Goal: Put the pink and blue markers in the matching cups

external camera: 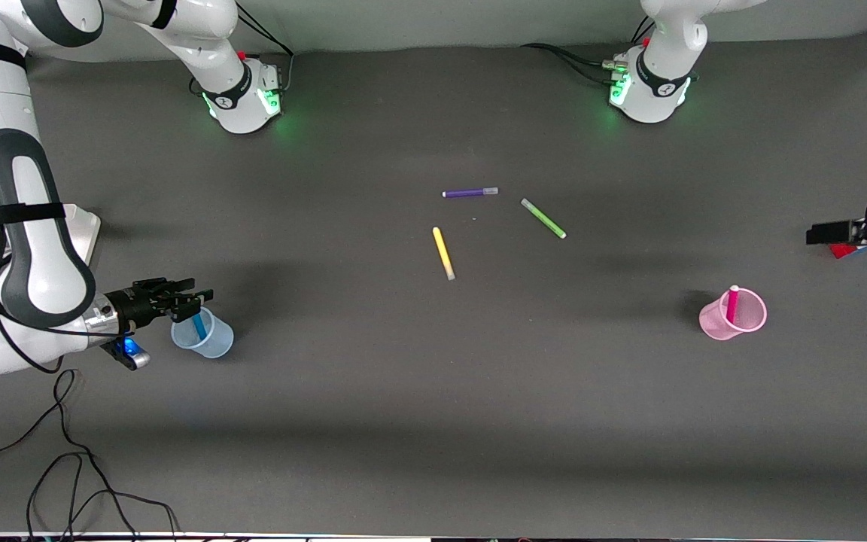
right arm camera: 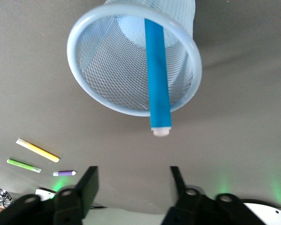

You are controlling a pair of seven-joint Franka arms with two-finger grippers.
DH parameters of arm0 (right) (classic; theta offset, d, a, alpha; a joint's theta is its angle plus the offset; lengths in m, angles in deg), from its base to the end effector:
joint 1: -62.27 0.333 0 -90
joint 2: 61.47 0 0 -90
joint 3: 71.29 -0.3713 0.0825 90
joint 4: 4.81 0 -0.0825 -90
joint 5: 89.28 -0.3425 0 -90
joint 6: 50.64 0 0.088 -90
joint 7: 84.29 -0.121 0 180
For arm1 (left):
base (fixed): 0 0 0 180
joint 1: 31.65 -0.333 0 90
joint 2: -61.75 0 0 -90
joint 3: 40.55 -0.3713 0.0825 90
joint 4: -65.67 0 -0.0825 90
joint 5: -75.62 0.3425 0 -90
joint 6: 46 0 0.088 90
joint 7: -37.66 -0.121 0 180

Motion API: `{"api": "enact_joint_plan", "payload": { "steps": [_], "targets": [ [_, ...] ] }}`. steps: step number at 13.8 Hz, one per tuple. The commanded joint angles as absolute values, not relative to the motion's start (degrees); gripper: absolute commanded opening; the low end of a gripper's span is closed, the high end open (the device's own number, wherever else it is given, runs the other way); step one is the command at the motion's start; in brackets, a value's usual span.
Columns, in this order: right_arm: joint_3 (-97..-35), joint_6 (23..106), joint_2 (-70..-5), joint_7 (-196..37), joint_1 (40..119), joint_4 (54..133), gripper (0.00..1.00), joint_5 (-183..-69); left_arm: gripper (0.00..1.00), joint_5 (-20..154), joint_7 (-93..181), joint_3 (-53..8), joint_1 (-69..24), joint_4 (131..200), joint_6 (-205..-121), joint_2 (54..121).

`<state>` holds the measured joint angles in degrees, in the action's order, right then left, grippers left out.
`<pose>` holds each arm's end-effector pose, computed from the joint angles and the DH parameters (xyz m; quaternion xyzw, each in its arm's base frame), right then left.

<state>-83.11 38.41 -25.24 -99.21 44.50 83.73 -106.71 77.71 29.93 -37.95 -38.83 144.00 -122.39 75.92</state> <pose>0.6177 -0.0502 0.3221 -0.9079 0.2113 0.3118 0.1841 0.5650 0.0541 0.5998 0.9897 -0.0255 -0.1405 0.0025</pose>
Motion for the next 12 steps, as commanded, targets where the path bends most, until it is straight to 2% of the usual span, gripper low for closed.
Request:
{"api": "enact_joint_plan", "payload": {
  "steps": [1,3,4,9,10,12],
  "targets": [
    [-83.2,37.9,-26.4,-98.9,44.2,82.7,0.99,-107.1,1.00,77.1,29.3,-37.0,-37.9,154.9,-129.1,67.3],
    [-82.0,37.3,-30.4,-98.6,44.4,83.0,0.99,-107.1,1.00,77.0,29.5,-37.4,-35.1,161.4,-134.0,62.4],
    [-81.7,36.5,-32.9,-98.2,44.5,83.3,0.99,-107.1,1.00,77.0,30.1,-37.8,-33.9,161.8,-134.1,61.9],
    [-81.6,37.5,-44.7,-97.1,45.6,84.2,1.00,-101.6,1.00,74.9,32.3,-39.2,-31.5,158.8,-134.3,62.9],
    [-81.1,38.6,-47.1,-97.0,47.9,85.4,1.00,-99.2,1.00,74.9,34.6,-39.2,-31.3,157.8,-134.3,63.7],
    [-73.7,40.8,-54.3,-94.7,55.4,91.5,1.00,-97.8,1.00,74.9,35.9,-39.1,-31.5,157.4,-134.0,63.9]
  ]
}}
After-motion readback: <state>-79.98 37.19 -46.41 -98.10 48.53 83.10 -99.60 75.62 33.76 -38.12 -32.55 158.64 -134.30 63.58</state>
